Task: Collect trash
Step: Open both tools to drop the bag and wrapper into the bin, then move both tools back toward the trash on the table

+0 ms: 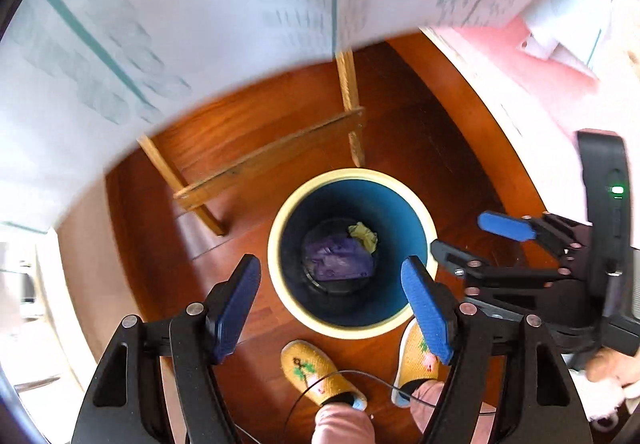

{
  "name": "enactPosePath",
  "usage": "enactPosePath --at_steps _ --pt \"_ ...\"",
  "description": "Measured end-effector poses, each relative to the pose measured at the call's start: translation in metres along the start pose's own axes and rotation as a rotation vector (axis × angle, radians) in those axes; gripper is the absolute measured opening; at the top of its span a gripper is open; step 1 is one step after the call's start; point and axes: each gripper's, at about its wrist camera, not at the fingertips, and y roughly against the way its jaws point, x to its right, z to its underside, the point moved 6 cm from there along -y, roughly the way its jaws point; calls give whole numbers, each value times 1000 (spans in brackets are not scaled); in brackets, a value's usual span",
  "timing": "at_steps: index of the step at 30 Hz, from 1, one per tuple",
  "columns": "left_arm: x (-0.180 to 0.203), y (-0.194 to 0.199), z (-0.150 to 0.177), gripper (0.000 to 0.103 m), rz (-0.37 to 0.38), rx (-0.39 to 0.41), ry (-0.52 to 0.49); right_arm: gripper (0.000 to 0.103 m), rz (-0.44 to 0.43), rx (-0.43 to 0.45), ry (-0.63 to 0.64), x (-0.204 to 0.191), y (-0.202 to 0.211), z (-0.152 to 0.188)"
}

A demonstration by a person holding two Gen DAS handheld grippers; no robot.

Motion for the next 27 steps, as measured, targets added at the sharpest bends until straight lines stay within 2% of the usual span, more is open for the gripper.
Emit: enactPosePath --at_steps 6,13,19,24,27 --pt "-9 86 -22 74 20 11 53 65 -18 23 -5 -15 84 -17" --pt "-22 207 -54 74 -21 112 75 65 -31 37 57 -43 188 -34" --pt "-29 295 -81 74 -30 215 41 65 -46 105 85 -72 273 -54" --pt "-30 353 -103 74 -19 280 -11 65 -47 167 54 -92 332 -76" --pt "-29 373 -111 74 -23 310 -46 65 -37 207 30 -104 360 -93"
